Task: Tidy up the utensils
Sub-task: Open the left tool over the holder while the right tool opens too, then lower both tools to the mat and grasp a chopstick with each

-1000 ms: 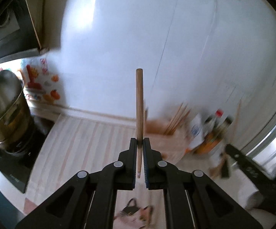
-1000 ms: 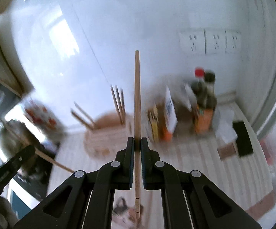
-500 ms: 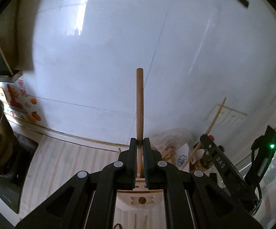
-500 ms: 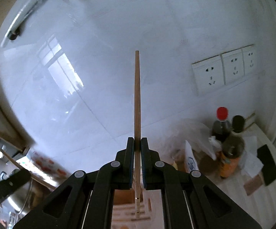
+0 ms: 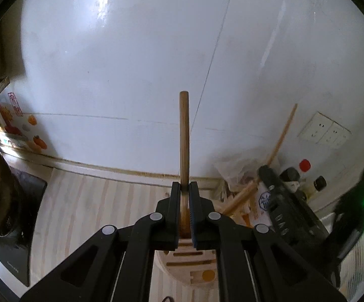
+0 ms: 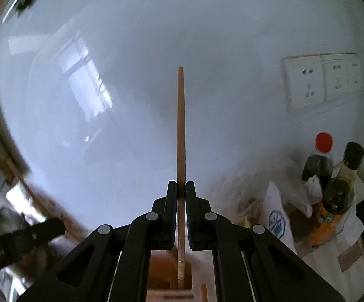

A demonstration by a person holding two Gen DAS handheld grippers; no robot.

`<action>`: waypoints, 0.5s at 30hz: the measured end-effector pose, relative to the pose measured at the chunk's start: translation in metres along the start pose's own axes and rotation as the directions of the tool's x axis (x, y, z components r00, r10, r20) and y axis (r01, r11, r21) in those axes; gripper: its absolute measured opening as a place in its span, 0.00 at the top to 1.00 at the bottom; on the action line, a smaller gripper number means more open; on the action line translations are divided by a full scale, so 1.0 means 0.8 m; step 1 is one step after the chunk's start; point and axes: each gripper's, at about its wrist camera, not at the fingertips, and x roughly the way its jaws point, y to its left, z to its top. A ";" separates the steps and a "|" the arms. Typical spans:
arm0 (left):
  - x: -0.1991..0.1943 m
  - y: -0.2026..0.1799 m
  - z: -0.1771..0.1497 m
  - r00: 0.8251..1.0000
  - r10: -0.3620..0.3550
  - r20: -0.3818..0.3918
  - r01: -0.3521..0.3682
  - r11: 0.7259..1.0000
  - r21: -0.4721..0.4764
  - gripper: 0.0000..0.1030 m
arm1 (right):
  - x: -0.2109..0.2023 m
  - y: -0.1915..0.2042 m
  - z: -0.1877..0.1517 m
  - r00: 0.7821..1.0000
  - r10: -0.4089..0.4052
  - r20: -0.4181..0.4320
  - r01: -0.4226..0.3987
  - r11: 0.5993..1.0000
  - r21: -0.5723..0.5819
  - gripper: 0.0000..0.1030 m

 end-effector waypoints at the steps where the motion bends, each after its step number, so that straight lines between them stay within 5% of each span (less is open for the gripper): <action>1: -0.007 0.000 0.000 1.000 -0.003 -0.001 0.003 1.000 -0.004 0.92 | 0.002 0.001 -0.001 0.999 0.010 -0.037 -0.010 1.000 -0.015 0.93; 3: -0.029 0.002 -0.001 1.000 0.004 0.025 -0.004 1.000 -0.005 0.87 | -0.007 0.000 0.001 0.997 0.028 -0.078 -0.030 0.999 -0.026 0.90; 5: -0.051 0.004 -0.001 0.998 0.029 0.063 -0.030 1.000 0.001 0.69 | -0.030 -0.003 0.008 0.997 0.037 -0.065 -0.038 0.999 -0.019 0.73; 7: -0.072 0.012 -0.002 0.993 0.061 0.100 -0.060 0.998 -0.014 0.29 | -0.051 -0.006 0.015 0.999 0.018 -0.051 -0.019 1.000 -0.020 0.65; 12: -0.100 0.035 -0.020 0.986 0.112 0.124 -0.107 0.993 -0.042 0.25 | -0.091 -0.016 0.019 0.998 -0.033 -0.058 0.033 0.999 -0.011 0.55; 13: -0.101 0.039 -0.029 0.984 0.133 0.122 -0.130 0.991 -0.038 0.12 | -0.098 -0.019 0.015 0.996 -0.063 -0.070 0.063 0.998 -0.010 0.52; 15: -0.099 0.045 -0.045 0.978 0.169 0.121 -0.166 0.986 -0.029 0.00 | -0.110 -0.025 0.007 0.994 -0.077 -0.078 0.077 0.997 -0.009 0.48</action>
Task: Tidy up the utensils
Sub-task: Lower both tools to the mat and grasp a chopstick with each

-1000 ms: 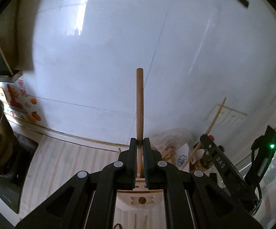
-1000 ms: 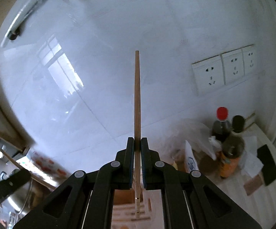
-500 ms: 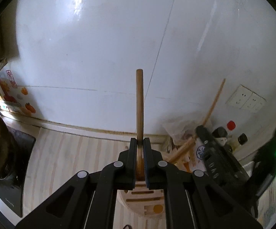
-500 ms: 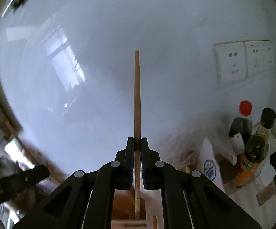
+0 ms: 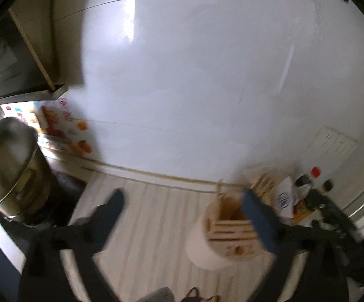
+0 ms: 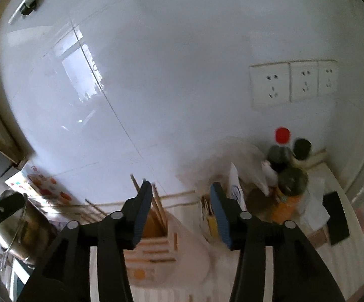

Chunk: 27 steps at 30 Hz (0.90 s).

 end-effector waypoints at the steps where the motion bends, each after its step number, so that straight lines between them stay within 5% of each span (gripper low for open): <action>1: 0.003 0.003 -0.009 1.000 0.018 -0.007 -0.018 1.000 0.009 0.00 | -0.004 -0.004 -0.008 1.000 -0.019 -0.009 0.019 1.000 -0.002 0.44; 8: 0.051 0.017 -0.078 0.986 0.085 -0.145 -0.079 0.996 0.044 0.00 | -0.005 -0.017 -0.072 0.997 -0.029 -0.077 0.031 0.999 0.015 0.19; 15: 0.127 0.033 -0.174 0.933 0.172 -0.315 -0.150 0.984 0.093 0.00 | 0.035 -0.028 -0.150 0.958 -0.077 -0.277 0.079 0.997 -0.007 0.19; 19: 0.167 0.037 -0.231 0.883 0.225 -0.413 -0.179 0.973 0.146 0.00 | 0.073 -0.036 -0.213 0.889 -0.090 -0.449 0.095 0.995 -0.012 0.19; 21: 0.179 0.037 -0.255 0.862 0.242 -0.446 -0.184 0.968 0.169 0.00 | 0.096 -0.041 -0.251 0.833 -0.099 -0.544 0.108 0.994 -0.016 0.25; 25: 0.196 0.035 -0.289 0.828 0.270 -0.492 -0.187 0.959 0.210 0.00 | 0.130 -0.047 -0.312 0.741 -0.101 -0.664 0.118 0.993 -0.020 0.46; 27: 0.201 0.032 -0.301 0.816 0.281 -0.505 -0.186 0.955 0.230 0.00 | 0.138 -0.047 -0.329 0.717 -0.106 -0.689 0.120 0.992 -0.028 0.57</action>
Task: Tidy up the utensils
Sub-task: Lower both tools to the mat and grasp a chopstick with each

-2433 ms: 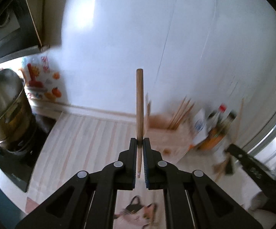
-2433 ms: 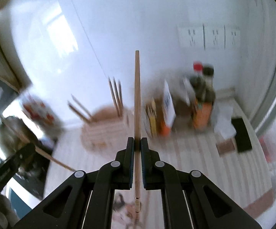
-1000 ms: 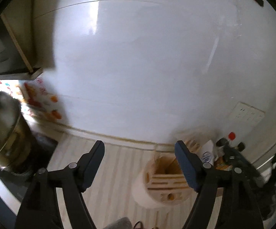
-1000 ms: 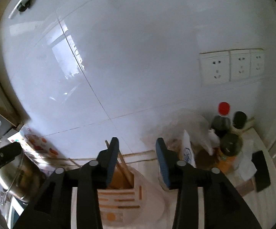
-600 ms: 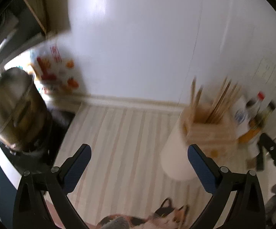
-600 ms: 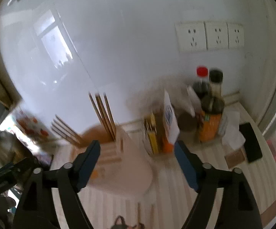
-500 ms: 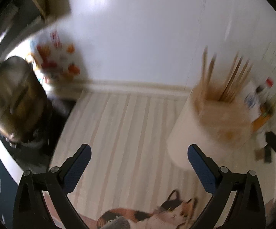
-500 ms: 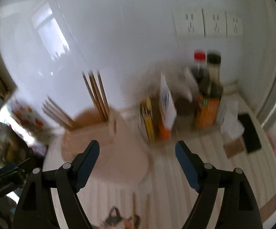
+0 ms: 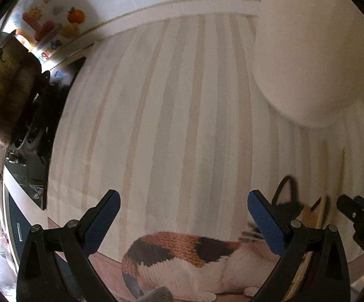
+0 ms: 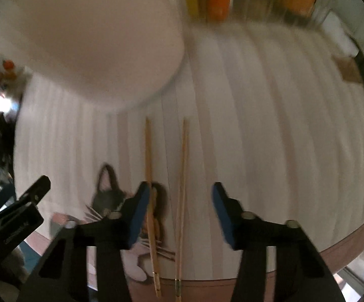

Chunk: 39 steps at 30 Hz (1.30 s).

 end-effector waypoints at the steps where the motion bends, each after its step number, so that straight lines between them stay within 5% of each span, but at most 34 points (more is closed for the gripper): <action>1: 0.005 -0.004 -0.004 1.000 0.001 -0.011 -0.001 1.000 0.011 0.00 | 0.007 0.001 -0.003 1.000 -0.006 -0.005 0.006 1.000 -0.008 0.61; 6: 0.016 -0.017 -0.011 0.999 -0.005 -0.040 0.007 0.999 0.043 0.00 | 0.018 0.007 -0.014 0.996 -0.090 0.009 0.091 0.993 -0.070 0.93; 14: 0.003 -0.065 -0.017 0.997 -0.079 -0.026 0.082 0.988 0.128 0.00 | 0.010 -0.065 -0.018 0.982 -0.188 0.020 0.188 0.982 -0.005 0.94; 24: -0.002 -0.154 -0.021 0.968 -0.234 -0.094 0.250 0.940 0.233 0.05 | -0.006 -0.161 -0.027 0.968 -0.252 0.005 0.250 0.965 0.083 0.94; 32: 0.007 -0.156 -0.020 0.957 -0.259 -0.130 0.283 0.933 0.222 0.66 | -0.006 -0.182 -0.032 0.976 -0.216 0.002 0.214 0.969 0.125 0.93; 34: 0.008 -0.147 -0.017 0.957 -0.262 -0.127 0.284 0.933 0.219 0.91 | -0.006 -0.184 -0.033 0.975 -0.223 0.000 0.221 0.968 0.119 0.93; 39: 0.016 -0.116 -0.015 0.962 -0.246 -0.121 0.267 0.941 0.209 0.96 | 0.006 -0.146 -0.034 0.979 -0.204 -0.003 0.203 0.976 0.075 0.93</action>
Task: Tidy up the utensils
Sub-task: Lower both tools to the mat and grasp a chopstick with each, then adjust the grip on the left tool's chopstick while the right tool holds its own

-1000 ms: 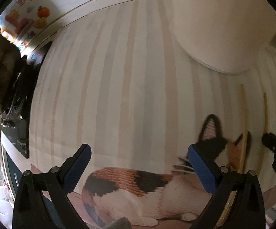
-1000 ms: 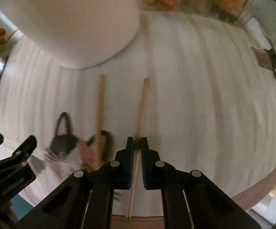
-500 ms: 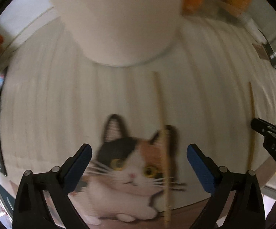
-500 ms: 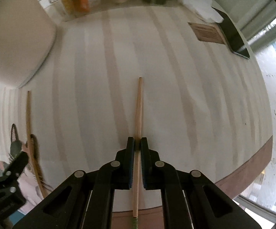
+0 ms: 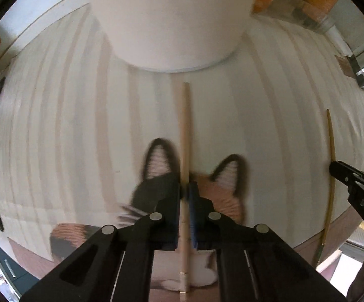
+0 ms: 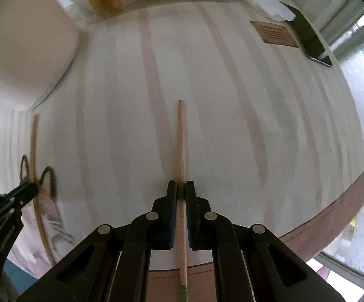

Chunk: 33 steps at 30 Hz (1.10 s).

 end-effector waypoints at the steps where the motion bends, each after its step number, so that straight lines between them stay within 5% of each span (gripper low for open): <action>1: -0.001 0.007 -0.002 1.000 0.010 0.000 -0.010 1.000 -0.007 0.96 | 0.000 0.007 -0.001 1.000 0.010 -0.002 -0.010 1.000 -0.017 0.93; 9: -0.004 0.043 -0.012 1.000 0.020 -0.015 -0.021 0.996 -0.081 0.96 | 0.003 0.076 -0.006 0.995 0.098 -0.029 -0.101 0.986 -0.134 0.94; 19: -0.009 0.060 -0.001 1.000 0.009 -0.025 -0.012 0.995 -0.096 0.95 | 0.011 0.107 -0.005 0.992 0.066 -0.106 -0.086 0.976 -0.201 0.93; 33: -0.004 0.047 -0.002 0.999 0.033 -0.013 -0.034 0.996 -0.080 0.95 | 0.009 0.167 -0.068 0.998 0.028 -0.065 -0.042 0.975 -0.216 0.92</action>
